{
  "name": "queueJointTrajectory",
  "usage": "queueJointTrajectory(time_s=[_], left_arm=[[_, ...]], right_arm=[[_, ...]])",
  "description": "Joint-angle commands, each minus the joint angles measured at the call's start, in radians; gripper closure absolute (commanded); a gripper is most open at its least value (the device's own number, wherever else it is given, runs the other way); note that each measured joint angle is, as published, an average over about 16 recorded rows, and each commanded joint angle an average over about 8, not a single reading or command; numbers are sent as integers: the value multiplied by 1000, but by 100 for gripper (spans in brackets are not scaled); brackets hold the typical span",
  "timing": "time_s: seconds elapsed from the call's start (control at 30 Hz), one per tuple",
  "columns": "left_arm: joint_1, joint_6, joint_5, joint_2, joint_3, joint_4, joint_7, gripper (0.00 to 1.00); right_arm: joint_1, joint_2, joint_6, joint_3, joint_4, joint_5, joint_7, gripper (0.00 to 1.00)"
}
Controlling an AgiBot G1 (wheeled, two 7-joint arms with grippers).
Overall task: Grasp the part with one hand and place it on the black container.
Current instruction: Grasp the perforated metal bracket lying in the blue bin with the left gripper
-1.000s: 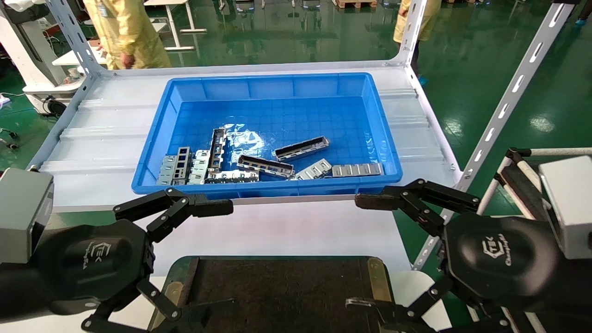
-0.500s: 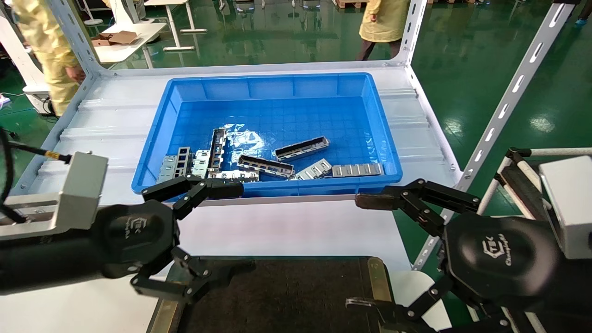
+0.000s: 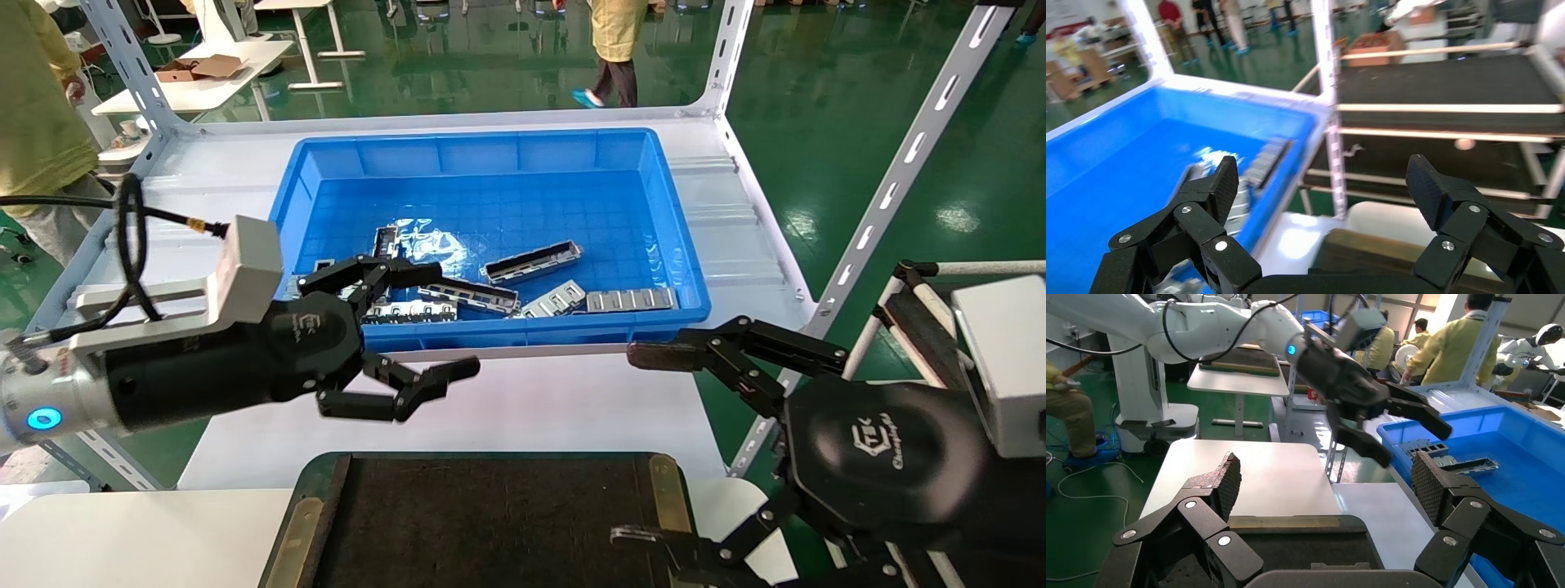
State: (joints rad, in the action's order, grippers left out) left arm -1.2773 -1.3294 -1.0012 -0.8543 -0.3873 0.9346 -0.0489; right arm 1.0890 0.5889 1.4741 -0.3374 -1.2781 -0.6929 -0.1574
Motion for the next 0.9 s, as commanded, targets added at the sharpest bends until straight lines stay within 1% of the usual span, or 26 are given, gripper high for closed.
queueJointTrajectory(time_s=[0.03,0.47,0.7,0.9], left_arm=[[-15,22,-21,-21,-6,-30,13,0],[-187,144,-148,-214,-57,-362,184,0],[-273,220,-191,-319,-74,-559,284,0],[-326,266,-213,-387,-84,-693,353,0]], right_arm=[[0,0,0,0,0,0,0,0],[0,0,0,0,0,0,0,0],[0,0,0,-1,0,0,0,0],[0,0,0,-1,0,0,0,0]])
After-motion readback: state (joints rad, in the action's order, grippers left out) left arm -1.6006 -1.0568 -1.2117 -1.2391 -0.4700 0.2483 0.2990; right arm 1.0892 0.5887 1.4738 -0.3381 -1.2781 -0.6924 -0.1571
